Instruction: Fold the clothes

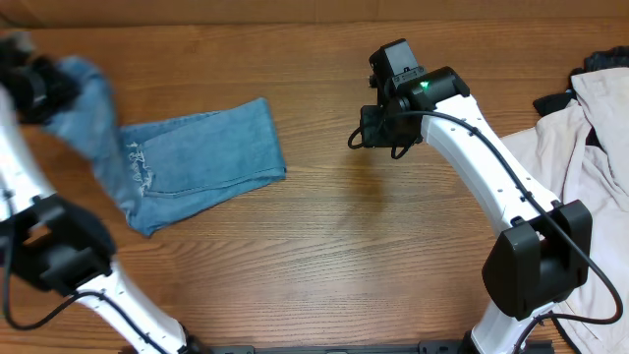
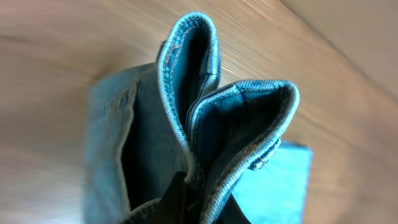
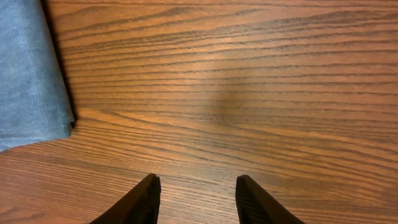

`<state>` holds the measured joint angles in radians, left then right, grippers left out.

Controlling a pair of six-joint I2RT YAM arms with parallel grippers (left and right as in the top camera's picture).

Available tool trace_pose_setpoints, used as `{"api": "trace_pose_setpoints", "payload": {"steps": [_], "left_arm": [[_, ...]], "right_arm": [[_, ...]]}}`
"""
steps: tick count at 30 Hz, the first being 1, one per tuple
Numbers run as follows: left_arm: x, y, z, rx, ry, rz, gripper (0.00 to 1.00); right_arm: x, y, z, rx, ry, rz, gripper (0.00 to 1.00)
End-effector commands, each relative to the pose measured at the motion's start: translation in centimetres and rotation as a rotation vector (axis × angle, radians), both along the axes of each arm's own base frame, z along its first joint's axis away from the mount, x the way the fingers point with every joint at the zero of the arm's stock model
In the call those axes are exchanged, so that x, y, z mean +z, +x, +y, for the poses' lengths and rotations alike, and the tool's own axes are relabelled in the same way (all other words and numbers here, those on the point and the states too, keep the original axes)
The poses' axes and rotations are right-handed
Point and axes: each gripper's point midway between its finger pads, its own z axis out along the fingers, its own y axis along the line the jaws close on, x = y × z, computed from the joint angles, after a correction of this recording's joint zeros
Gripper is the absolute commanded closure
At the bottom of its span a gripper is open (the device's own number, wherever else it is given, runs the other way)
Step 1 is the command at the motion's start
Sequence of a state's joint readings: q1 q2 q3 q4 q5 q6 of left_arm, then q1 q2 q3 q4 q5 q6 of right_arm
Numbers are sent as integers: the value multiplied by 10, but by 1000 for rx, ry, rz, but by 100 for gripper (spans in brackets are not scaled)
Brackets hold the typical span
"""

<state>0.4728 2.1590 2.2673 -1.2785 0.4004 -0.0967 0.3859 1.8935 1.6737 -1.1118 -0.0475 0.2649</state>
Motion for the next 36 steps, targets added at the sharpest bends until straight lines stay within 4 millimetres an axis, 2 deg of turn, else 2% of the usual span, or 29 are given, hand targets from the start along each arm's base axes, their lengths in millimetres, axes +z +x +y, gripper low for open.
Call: {"api": "trace_pose_setpoints", "payload": {"steps": [1,3,8,16,21,26,34,36], "left_arm": [[27,9,-49,-100,72,-35,96],[23,11,-74,-146,99,-2,96],[9,6,-122,-239,195,86,96],[-13,1,-181,-364,238,139,96],[-32,0,-200,-407,237,157,96],[-49,2,-209,-389,222,169,96],[-54,4,-218,-343,195,172,96],[-52,7,-233,-354,147,150,96]], "right_arm": [[11,5,2,-2,12,-33,57],[11,5,2,-2,13,-35,57],[11,5,2,-2,13,-34,57],[10,3,1,-1,11,-26,57],[10,1,7,10,44,-13,57],[10,0,7,10,41,-8,57],[9,-2,6,10,39,-2,57],[8,-2,6,10,38,-1,58]]}}
